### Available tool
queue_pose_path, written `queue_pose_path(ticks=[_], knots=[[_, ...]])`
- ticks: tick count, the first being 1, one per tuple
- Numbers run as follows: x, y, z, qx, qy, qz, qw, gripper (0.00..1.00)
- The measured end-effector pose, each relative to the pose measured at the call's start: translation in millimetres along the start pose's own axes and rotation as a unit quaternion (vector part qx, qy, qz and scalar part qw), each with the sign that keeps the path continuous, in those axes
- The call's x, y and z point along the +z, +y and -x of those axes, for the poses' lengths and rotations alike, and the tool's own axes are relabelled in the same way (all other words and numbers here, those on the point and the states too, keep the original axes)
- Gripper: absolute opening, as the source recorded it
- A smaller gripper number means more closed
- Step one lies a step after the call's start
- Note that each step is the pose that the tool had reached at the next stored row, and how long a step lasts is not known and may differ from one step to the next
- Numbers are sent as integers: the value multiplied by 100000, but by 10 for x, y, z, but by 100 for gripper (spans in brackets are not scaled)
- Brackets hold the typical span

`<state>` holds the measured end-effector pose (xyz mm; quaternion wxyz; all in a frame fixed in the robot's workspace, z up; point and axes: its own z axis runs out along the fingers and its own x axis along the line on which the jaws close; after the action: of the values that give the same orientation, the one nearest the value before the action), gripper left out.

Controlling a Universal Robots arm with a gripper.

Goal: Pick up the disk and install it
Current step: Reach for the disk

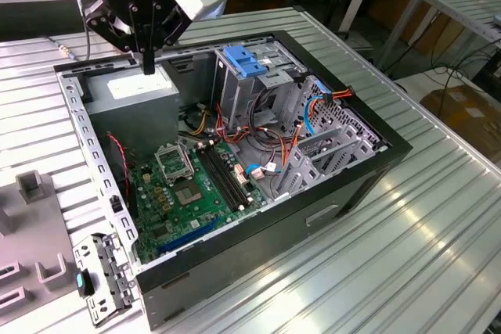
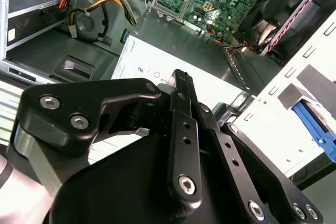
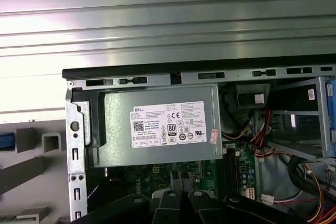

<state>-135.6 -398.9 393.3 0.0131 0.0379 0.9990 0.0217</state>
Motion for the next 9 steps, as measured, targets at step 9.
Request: queue_pose_path(ticks=[9], knots=[[-1,-5,-62,0,3,0,100000,11]])
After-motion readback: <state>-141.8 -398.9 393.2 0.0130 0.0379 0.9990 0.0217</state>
